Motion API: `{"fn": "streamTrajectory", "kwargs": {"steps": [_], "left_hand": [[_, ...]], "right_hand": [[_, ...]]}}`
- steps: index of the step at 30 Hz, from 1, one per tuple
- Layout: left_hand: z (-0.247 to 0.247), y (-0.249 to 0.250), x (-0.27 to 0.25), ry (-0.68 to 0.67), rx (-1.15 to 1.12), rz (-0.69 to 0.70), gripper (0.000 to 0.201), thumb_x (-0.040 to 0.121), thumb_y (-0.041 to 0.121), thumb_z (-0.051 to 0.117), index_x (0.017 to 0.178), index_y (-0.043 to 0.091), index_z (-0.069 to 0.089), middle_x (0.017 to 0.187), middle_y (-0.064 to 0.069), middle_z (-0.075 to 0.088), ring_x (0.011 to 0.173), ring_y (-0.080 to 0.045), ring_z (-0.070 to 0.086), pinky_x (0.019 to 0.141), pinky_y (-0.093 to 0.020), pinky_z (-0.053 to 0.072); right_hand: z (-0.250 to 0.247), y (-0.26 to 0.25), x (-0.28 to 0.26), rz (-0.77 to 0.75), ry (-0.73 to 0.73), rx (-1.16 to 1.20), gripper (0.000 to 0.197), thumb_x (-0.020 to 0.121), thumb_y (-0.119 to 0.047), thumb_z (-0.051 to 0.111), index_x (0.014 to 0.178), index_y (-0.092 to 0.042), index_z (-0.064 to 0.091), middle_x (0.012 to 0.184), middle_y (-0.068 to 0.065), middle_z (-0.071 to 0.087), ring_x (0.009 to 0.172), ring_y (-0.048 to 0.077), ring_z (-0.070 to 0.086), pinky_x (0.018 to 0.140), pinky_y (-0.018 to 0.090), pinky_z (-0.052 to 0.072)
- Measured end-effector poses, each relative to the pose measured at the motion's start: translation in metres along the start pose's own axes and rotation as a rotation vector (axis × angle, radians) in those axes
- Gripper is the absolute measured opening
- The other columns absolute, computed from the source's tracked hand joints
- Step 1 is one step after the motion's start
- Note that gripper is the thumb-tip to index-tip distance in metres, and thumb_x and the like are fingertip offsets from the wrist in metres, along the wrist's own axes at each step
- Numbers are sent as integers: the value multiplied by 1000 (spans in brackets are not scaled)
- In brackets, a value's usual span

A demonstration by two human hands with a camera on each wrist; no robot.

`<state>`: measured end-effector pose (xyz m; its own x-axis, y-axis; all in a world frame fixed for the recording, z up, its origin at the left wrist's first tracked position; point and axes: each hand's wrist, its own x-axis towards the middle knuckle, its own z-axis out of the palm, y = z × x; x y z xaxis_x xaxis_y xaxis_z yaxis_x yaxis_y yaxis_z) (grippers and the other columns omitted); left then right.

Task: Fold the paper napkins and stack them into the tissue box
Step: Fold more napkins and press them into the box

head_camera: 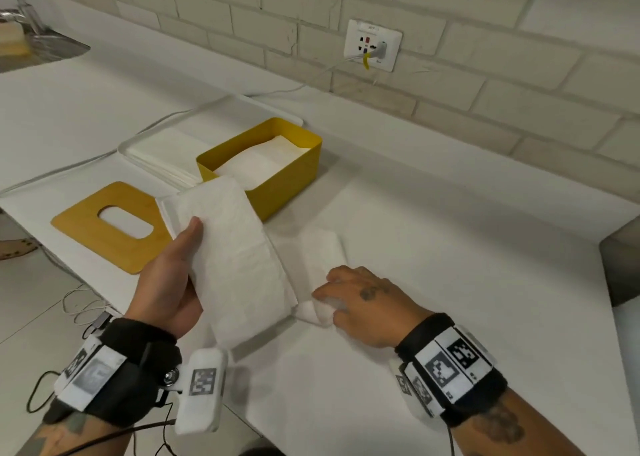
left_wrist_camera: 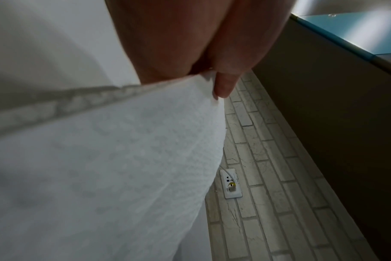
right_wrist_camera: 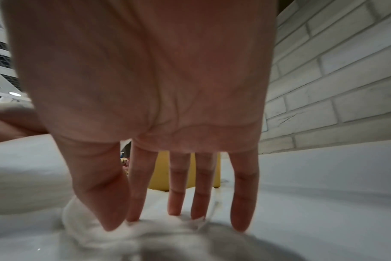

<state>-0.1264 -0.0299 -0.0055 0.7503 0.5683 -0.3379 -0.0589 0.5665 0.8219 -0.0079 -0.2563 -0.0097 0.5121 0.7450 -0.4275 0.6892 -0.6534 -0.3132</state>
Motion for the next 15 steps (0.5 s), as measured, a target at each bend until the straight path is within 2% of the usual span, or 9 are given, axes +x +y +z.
{"fn": "streamTrajectory", "kwargs": {"steps": [4, 6, 10, 13, 15], "left_hand": [[0, -4, 4, -19, 8, -21, 39, 102, 38, 55, 136, 20, 61, 123, -3, 75, 110, -22, 73, 88, -44, 62], [2, -8, 6, -42, 14, -37, 39, 102, 38, 54, 136, 20, 61, 122, -2, 75, 106, -20, 74, 81, -41, 62], [12, -15, 8, -89, 36, -90, 37, 102, 40, 55, 132, 21, 63, 119, -2, 76, 103, -19, 75, 77, -39, 63], [24, -21, 8, -139, 51, -129, 37, 101, 41, 55, 132, 21, 63, 121, -3, 75, 106, -21, 74, 81, -43, 61], [31, -24, 7, -167, 58, -143, 37, 101, 40, 55, 131, 21, 63, 122, -3, 75, 107, -22, 74, 85, -46, 60]], "right_hand": [[4, 34, -42, 111, 11, 64, 47, 102, -20, 43, 144, -42, 46, 140, -18, 39, 128, 9, 36, 111, 34, 34], [8, 51, -66, 161, 30, 119, 44, 103, -23, 44, 142, -44, 48, 137, -22, 38, 127, 4, 36, 110, 28, 33], [15, 74, -98, 262, 52, 255, 36, 102, -23, 50, 128, -45, 60, 125, -31, 40, 126, -1, 39, 112, 24, 32], [8, 80, -106, 329, 132, 348, 24, 101, -24, 56, 116, -37, 68, 118, -26, 49, 117, 0, 50, 98, 15, 37], [-2, 79, -100, 392, 287, 419, 22, 99, -25, 58, 117, -32, 68, 118, -17, 56, 108, 3, 55, 88, 16, 40]]}}
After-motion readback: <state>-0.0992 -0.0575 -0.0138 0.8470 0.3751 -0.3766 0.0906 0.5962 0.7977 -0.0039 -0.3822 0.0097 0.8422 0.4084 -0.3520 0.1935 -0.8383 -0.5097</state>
